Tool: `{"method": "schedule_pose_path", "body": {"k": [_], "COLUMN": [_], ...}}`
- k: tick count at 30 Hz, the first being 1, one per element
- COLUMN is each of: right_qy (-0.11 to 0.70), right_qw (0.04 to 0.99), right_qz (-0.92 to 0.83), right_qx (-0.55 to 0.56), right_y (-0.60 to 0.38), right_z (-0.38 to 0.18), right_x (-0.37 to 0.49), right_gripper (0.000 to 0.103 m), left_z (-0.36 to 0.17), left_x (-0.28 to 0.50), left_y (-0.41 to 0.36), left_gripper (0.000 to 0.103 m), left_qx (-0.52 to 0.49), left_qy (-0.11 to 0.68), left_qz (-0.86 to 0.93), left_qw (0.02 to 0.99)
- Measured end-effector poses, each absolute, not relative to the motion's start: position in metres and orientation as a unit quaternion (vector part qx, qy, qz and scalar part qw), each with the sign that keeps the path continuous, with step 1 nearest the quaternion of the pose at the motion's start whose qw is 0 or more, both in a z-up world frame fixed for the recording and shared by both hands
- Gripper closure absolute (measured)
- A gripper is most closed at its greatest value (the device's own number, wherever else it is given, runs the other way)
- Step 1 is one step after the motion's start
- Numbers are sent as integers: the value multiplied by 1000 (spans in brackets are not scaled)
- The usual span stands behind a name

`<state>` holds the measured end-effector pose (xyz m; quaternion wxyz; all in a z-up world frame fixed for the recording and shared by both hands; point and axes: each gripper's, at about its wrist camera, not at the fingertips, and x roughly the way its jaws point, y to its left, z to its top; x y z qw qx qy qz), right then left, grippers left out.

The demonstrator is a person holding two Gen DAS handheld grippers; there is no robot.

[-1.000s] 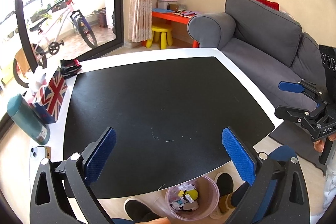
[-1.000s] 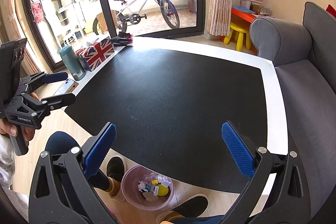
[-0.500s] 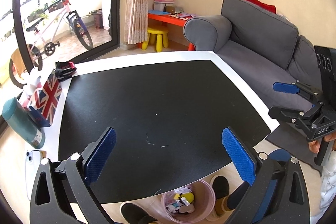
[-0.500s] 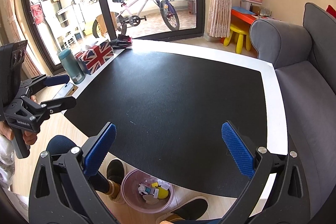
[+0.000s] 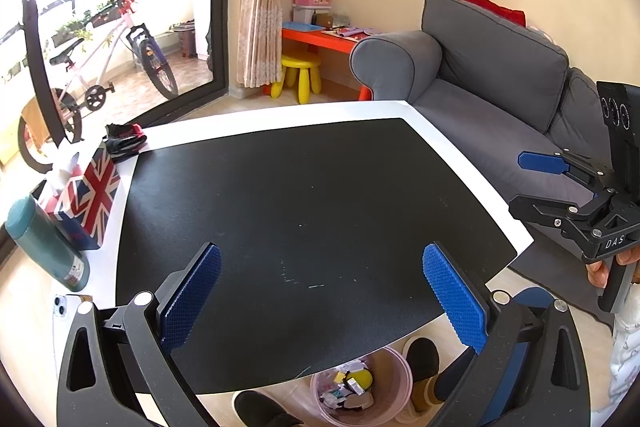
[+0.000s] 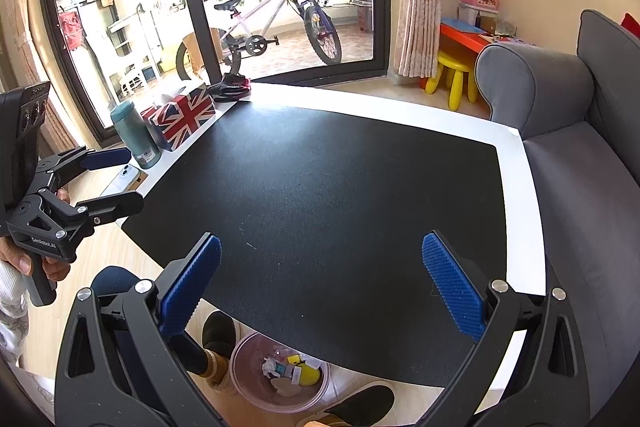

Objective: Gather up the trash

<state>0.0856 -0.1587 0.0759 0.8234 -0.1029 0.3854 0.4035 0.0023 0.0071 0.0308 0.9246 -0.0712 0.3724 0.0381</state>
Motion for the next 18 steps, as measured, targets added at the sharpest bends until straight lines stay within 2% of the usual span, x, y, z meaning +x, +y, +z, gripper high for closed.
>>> {"method": "schedule_pose_path", "body": {"k": [18], "right_qy": [384], "right_qw": [823], "right_qz": [405], "right_qx": [-105], "right_y": [-157], "right_z": [76], "right_x": [84], "right_gripper": [4], "left_z": [33], "left_x": [1], "left_y": [7], "left_gripper": [6], "left_qx": [-68], "left_qy": [373], "left_qz": [47], "left_qw": [924]}}
